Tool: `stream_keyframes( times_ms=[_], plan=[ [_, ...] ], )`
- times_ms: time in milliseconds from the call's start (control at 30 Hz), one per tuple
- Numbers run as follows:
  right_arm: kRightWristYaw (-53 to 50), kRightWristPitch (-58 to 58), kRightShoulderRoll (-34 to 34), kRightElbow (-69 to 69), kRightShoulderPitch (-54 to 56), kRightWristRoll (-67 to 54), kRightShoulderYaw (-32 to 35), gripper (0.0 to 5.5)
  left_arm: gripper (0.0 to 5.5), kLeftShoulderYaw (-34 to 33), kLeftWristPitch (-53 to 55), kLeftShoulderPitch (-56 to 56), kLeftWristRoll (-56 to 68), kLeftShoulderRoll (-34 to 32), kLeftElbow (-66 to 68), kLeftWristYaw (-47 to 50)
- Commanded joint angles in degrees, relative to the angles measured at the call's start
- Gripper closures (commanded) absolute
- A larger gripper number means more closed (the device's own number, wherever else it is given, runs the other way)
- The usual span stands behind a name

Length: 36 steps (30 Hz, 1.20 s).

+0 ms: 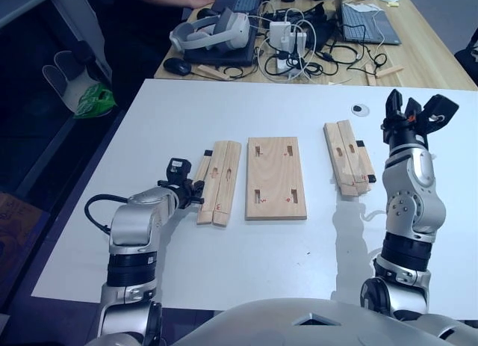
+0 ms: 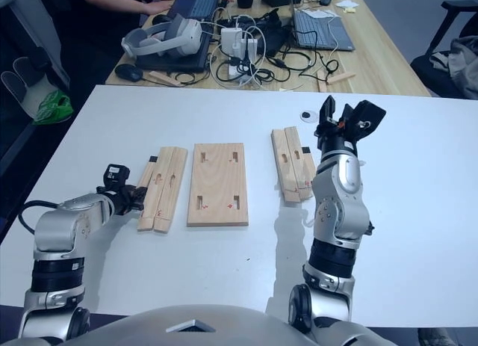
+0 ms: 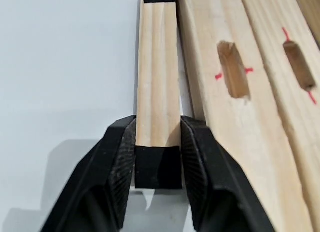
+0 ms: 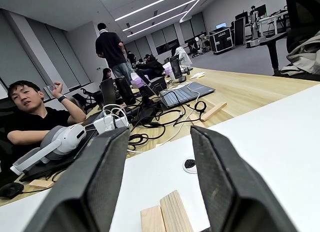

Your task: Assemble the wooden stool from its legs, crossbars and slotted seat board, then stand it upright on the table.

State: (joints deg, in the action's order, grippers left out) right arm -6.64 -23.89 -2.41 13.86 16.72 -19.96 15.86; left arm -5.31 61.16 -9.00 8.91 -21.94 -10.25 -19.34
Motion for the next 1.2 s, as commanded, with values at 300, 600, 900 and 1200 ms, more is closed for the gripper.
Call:
stream_keyframes(
  times_ms=[300, 600, 900, 1200],
  plan=[
    [15.35, -14.83, 1.77, 2.99, 2.83, -20.88, -5.34, 1.56, 4.21, 3.53, -36.93, -10.57, 2.76, 3.95, 0.86, -7.2],
    [17.36, -20.86, 0.11, 2.8, 8.99, -35.02, -2.24, 0.75, 4.22, 10.04, -56.02, -15.05, -0.33, 2.28, 8.54, -17.59],
    [19.73, -21.06, -2.56, 5.53, 8.27, -37.62, -4.43, 0.75, 4.22, 13.51, -65.99, -12.02, -3.06, 0.65, 8.87, -21.33],
    [18.3, -20.63, -2.11, 4.5, 5.95, -38.17, -4.55, 1.87, 4.22, 14.94, -68.58, -8.73, -3.06, 0.25, 7.45, -22.84]
  ],
)
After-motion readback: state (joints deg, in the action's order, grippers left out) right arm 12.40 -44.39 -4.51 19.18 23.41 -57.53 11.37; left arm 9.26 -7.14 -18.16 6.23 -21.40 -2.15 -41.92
